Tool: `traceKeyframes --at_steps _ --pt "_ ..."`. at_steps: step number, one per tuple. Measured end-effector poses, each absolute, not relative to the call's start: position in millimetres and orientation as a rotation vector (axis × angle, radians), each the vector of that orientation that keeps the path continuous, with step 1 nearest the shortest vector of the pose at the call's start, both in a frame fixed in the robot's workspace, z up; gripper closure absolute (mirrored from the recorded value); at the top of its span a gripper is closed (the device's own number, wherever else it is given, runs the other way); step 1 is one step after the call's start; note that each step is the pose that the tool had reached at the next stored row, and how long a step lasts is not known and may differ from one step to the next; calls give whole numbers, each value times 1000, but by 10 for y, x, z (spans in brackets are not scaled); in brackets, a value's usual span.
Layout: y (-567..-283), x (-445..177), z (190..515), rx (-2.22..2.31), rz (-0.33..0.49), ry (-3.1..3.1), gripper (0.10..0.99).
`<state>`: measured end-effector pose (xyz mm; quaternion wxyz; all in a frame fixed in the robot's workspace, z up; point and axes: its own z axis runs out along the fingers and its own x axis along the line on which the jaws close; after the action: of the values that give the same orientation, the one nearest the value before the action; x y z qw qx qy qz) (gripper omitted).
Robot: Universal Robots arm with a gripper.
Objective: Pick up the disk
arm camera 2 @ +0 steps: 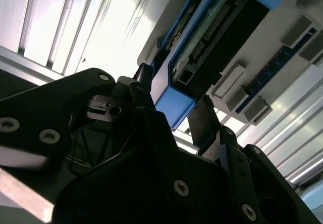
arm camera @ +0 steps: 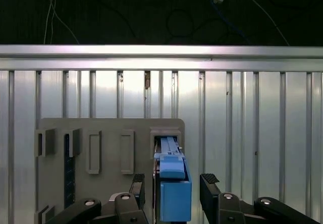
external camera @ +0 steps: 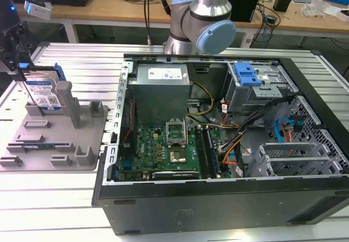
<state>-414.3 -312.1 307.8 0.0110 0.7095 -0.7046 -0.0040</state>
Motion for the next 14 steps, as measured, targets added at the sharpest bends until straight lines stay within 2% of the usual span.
traceKeyframes --at_steps 6,7,14 --pt "-3121 -4144 3062 2214 -12 -2198 529" --pt "-3121 -4145 3060 2214 -13 -2198 616" --pt "-3121 -4148 3048 2213 -13 -2198 616"
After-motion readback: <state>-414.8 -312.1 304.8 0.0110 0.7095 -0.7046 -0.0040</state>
